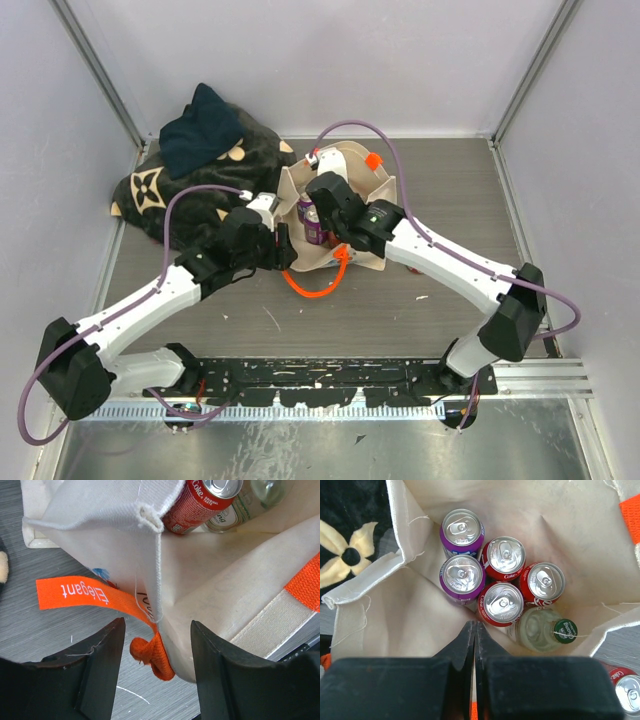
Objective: Take the beverage out of the canvas bag
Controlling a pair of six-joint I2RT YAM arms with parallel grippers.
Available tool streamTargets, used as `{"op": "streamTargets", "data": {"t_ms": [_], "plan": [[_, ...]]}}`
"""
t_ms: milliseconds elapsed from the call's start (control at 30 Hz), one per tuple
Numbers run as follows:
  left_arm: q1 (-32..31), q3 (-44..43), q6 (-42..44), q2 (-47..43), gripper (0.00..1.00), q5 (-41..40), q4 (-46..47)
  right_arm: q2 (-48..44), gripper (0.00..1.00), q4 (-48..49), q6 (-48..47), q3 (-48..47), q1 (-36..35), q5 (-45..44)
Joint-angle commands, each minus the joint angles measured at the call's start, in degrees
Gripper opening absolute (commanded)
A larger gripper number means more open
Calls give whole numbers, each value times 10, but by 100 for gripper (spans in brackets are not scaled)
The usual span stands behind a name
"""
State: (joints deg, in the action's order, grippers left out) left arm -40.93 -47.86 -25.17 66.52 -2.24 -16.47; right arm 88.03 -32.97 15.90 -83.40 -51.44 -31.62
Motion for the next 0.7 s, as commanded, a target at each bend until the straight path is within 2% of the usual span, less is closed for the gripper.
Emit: {"op": "streamTargets", "data": {"t_ms": [0,200,400,533,667], "plan": [[-4,14,-3,-22,62,-14,17,5,6,27,-7,-34,-1,-8],[-4,18,-3,-20,62,-9,21,30,6,34,9,-27,-1,5],[-6,16,-3,-16,62,-4,25,46,15,17,28,-9,-1,-9],[-7,17,-2,-8,62,-4,32,42,30,-41,72,17,-1,-39],[-7,21,1,7,62,-2,41,28,54,-78,110,69,7,-58]]}}
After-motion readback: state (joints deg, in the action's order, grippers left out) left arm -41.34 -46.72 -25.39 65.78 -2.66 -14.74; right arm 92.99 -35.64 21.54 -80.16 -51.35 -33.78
